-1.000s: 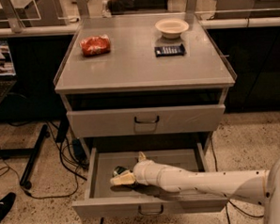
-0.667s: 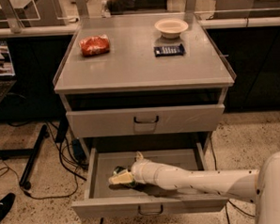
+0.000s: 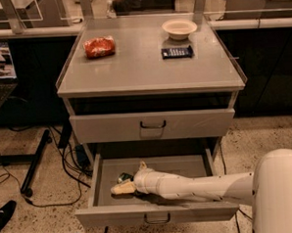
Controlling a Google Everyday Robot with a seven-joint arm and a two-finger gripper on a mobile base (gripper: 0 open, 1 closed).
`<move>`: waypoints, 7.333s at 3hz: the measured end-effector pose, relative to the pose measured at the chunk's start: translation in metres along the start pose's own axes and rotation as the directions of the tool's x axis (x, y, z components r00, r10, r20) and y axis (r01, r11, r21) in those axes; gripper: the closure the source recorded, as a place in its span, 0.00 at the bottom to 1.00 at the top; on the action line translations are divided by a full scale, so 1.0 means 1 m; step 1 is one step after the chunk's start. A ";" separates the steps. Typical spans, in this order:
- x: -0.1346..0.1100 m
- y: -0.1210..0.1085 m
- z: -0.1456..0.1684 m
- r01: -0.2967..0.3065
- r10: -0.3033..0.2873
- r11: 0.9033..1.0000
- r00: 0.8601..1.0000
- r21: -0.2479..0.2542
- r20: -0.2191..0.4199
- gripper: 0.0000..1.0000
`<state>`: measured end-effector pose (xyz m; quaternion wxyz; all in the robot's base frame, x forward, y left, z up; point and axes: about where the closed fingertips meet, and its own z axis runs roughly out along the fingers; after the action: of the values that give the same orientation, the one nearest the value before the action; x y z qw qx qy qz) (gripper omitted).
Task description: Pick green can from middle drawer and place on counter
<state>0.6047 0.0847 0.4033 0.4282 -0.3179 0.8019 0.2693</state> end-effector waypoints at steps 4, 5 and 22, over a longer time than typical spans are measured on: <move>0.027 0.006 0.013 -0.016 0.018 0.999 0.998 0.038 -0.059 0.15; 0.027 0.006 0.013 -0.016 0.018 0.999 0.998 0.038 -0.059 0.46; -0.308 0.037 -0.437 0.594 -0.614 0.703 0.785 0.392 -0.087 1.00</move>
Offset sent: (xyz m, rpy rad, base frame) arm -0.0088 0.0030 -0.0273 -0.0491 0.0341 -0.0417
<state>0.4851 -0.1130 0.8873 0.5678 -0.4619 0.6798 -0.0469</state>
